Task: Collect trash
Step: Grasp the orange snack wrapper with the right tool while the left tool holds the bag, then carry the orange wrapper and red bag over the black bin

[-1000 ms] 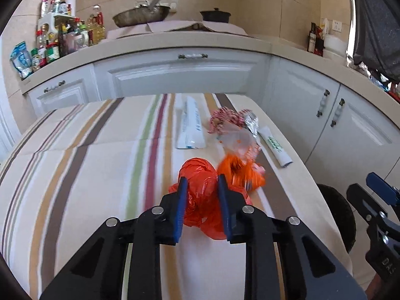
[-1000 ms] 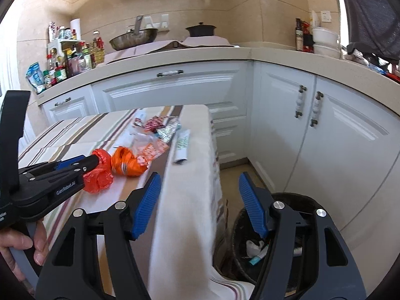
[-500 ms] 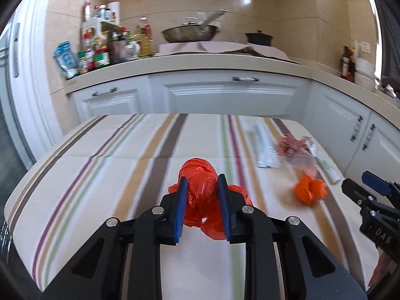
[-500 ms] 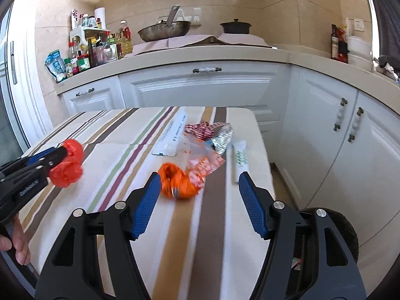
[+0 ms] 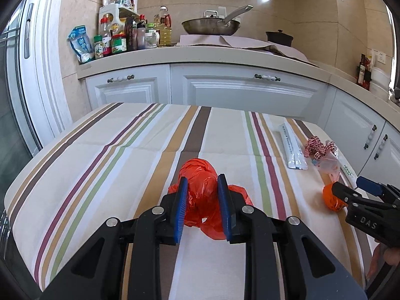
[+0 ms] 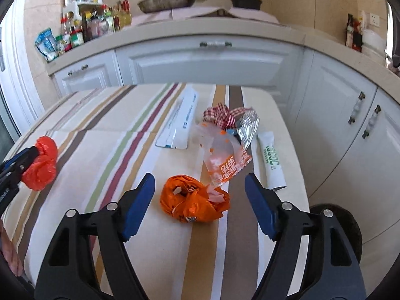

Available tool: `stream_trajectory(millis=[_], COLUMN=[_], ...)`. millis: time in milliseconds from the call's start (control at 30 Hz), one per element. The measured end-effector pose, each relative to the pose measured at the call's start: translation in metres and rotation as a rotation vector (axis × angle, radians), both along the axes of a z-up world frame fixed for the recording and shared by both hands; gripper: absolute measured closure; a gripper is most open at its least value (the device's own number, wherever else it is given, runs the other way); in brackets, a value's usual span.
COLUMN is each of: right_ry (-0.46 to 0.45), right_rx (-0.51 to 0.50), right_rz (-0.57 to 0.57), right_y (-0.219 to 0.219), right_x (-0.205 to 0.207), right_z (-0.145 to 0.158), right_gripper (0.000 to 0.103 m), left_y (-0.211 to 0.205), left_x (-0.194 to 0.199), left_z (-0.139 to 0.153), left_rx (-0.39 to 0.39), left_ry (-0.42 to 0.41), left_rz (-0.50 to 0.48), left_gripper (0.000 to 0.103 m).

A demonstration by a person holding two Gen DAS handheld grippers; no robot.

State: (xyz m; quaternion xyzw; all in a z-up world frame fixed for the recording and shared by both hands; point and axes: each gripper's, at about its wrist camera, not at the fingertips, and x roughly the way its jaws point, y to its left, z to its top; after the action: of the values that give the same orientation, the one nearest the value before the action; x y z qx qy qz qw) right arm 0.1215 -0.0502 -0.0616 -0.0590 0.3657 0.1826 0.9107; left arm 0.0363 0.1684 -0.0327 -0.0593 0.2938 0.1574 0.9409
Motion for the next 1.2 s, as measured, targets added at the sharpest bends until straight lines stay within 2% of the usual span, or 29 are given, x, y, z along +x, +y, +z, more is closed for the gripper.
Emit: stream_trajectory(millis=[100,167,333,667,967,1200], right_ry=[0.033,0.055,0.032,-0.062,-0.137,-0.173], right_rx=[-0.008,-0.012,-0.006,0.054,0.086,0.092], right_rz=[0.009,0.027,0.05,0.033,-0.041,-0.133], right_y=[0.002,0.003,0.001,-0.026,-0.072,-0.117], right_x=[0.002,0.002,-0.007,-0.038,-0.068,-0.088], right_z=[-0.005,-0.008,-0.005,0.02,0.043,0.049], right_gripper=[0.033,0.043,0.05,0.05,0.05,0.05], left_y=[0.003,0.004,0.002,-0.017,-0.056,-0.095], left_x=[-0.001,-0.001,-0.003,-0.013,-0.023,-0.03], left_z=[-0.001,-0.001,-0.001,0.006,0.018,0.027], left_rx=[-0.006,-0.007,-0.01,-0.007,-0.001,0.005], left_ry=[0.002,0.002,0.006,-0.013,-0.049,-0.079], left_rz=[0.006,0.006,0.0,-0.036,-0.131,-0.234], left_gripper=[0.078,0.078,0.078,0.078,0.078,0.078])
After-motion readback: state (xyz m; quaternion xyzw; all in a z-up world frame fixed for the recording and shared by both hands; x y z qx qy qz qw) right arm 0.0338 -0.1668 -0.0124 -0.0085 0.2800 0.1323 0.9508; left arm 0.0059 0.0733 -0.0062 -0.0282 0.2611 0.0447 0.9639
